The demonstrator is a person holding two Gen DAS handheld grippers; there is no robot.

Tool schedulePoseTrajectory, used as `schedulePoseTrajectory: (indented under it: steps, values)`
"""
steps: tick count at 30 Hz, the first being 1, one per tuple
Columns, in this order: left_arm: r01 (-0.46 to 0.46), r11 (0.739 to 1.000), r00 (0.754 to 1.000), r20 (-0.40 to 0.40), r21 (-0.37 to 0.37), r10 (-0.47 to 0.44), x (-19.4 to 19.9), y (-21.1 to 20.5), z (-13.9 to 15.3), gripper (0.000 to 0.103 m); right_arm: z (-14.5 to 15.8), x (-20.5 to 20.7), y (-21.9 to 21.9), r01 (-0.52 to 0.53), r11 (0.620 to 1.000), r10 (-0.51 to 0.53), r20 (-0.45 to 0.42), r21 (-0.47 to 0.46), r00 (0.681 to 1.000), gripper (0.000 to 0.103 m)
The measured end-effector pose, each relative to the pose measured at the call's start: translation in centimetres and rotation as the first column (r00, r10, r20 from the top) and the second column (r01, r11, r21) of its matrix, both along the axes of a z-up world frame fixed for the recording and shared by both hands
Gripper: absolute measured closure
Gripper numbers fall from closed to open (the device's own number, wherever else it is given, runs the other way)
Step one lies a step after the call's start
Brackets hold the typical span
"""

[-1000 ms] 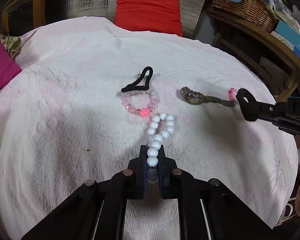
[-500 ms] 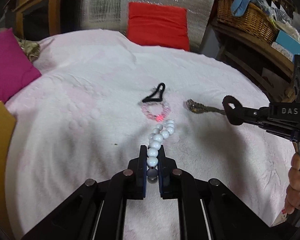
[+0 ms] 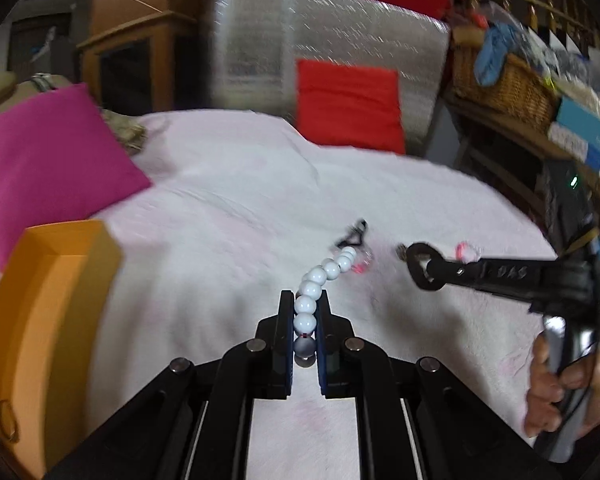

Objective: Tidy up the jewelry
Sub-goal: 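Carry the pearl bracelet with left tool while right tool carries the hair tie to the box, then open both tools over the orange box and withdraw them toward the bed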

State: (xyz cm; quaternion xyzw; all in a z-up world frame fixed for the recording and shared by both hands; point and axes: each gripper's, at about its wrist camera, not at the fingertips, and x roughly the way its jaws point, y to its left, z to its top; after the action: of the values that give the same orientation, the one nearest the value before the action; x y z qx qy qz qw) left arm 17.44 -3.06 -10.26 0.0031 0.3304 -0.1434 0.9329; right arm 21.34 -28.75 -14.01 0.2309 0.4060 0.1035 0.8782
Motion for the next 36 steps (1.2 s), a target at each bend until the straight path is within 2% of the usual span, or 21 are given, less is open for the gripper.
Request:
schedulePoseTrajectory:
  steps: [3, 7, 9, 12, 16, 21, 28, 32, 36]
  values:
    - [-0.064, 0.998, 0.997, 0.041, 0.017, 0.063, -1.9, 3.3, 2.4, 0.094, 1.6, 0.1, 3.5, -0.082, 0.997, 0.082, 0.038, 0.007, 0.996, 0.095]
    - [-0.169, 0.986, 0.983, 0.069, -0.005, 0.169, -3.6, 9.1, 5.1, 0.094, 4.0, 0.5, 9.6, -0.190, 0.982, 0.188, 0.074, 0.021, 0.979, 0.095]
    - [-0.233, 0.972, 0.970, 0.076, 0.003, 0.232, -4.1, 12.2, 5.8, 0.094, 5.1, 1.2, 13.4, -0.241, 0.970, 0.239, 0.077, 0.018, 0.968, 0.095]
    - [-0.323, 0.946, 0.944, 0.072, 0.016, 0.321, -4.6, 16.5, 5.8, 0.094, 6.6, 2.2, 19.3, -0.308, 0.951, 0.310, 0.076, -0.039, 0.948, 0.095]
    - [-0.427, 0.904, 0.904, 0.022, 0.024, 0.427, -5.0, 21.8, 3.8, 0.094, 7.6, 3.6, 26.5, -0.386, 0.917, 0.392, 0.053, -0.097, 0.918, 0.095]
    - [-0.485, 0.873, 0.872, -0.037, 0.055, 0.488, -4.9, 25.7, 0.8, 0.094, 6.7, 5.1, 33.7, -0.457, 0.876, 0.461, -0.011, -0.152, 0.887, 0.095]
    - [-0.474, 0.874, 0.863, -0.139, 0.109, 0.485, -4.2, 27.8, -3.0, 0.094, 2.7, 7.9, 41.0, -0.530, 0.818, 0.503, -0.167, -0.223, 0.848, 0.095]
    - [-0.458, 0.874, 0.853, -0.197, 0.160, 0.483, -3.4, 28.1, -4.6, 0.093, 1.0, 9.1, 42.9, -0.551, 0.799, 0.507, -0.222, -0.242, 0.833, 0.094]
    - [-0.459, 0.872, 0.833, -0.257, 0.171, 0.489, -2.7, 28.8, -6.2, 0.093, -0.1, 10.1, 44.1, -0.558, 0.789, 0.501, -0.256, -0.257, 0.827, 0.094]
